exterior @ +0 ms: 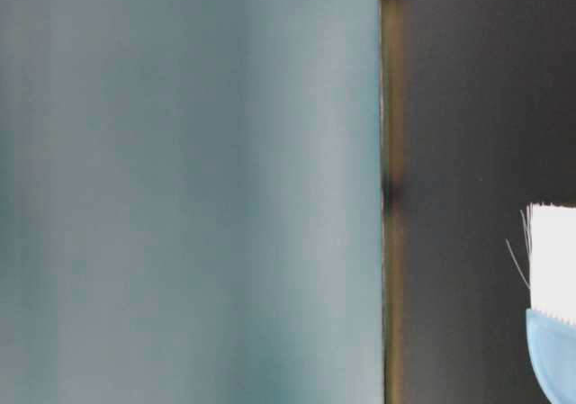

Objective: Hold the dustpan with a person, while the left arm uses a hand brush to gather the screws into the dustpan.
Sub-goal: 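Move the left gripper to the light-blue brush handle, then close the left gripper on the brush handle and lift it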

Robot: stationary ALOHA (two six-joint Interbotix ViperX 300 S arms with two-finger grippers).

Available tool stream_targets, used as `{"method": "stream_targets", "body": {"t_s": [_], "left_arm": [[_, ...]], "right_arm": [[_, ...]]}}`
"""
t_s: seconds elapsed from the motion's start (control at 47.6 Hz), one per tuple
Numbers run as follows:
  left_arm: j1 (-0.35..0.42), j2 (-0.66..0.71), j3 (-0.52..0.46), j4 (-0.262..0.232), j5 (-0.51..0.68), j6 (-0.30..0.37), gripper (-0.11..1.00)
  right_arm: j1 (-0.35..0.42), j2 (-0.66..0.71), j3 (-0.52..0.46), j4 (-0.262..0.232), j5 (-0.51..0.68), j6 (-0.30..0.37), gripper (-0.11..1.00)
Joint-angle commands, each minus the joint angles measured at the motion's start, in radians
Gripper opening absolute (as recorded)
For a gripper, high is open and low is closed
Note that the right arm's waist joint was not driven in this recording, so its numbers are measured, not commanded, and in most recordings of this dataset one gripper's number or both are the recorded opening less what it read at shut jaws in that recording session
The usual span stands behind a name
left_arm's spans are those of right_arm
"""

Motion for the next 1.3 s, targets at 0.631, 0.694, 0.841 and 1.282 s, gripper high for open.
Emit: {"method": "stream_targets", "body": {"t_s": [0.631,0.694,0.841,1.282], "left_arm": [[0.002,0.545,0.04,0.003,-0.503,-0.044,0.79],[0.002,0.584,0.017,0.003,-0.495,-0.044,0.79],[0.003,0.637,-0.029,0.003,-0.44,-0.044,0.79],[0.009,0.653,-0.061,0.003,-0.301,-0.046,0.53]], "right_arm": [[0.0,0.009,0.012,0.0,0.043,0.003,0.0],[0.0,0.009,0.012,-0.002,0.043,0.003,0.0],[0.0,0.009,0.014,0.0,0.043,0.003,0.0],[0.0,0.009,0.031,0.0,0.032,0.003,0.0]]}}
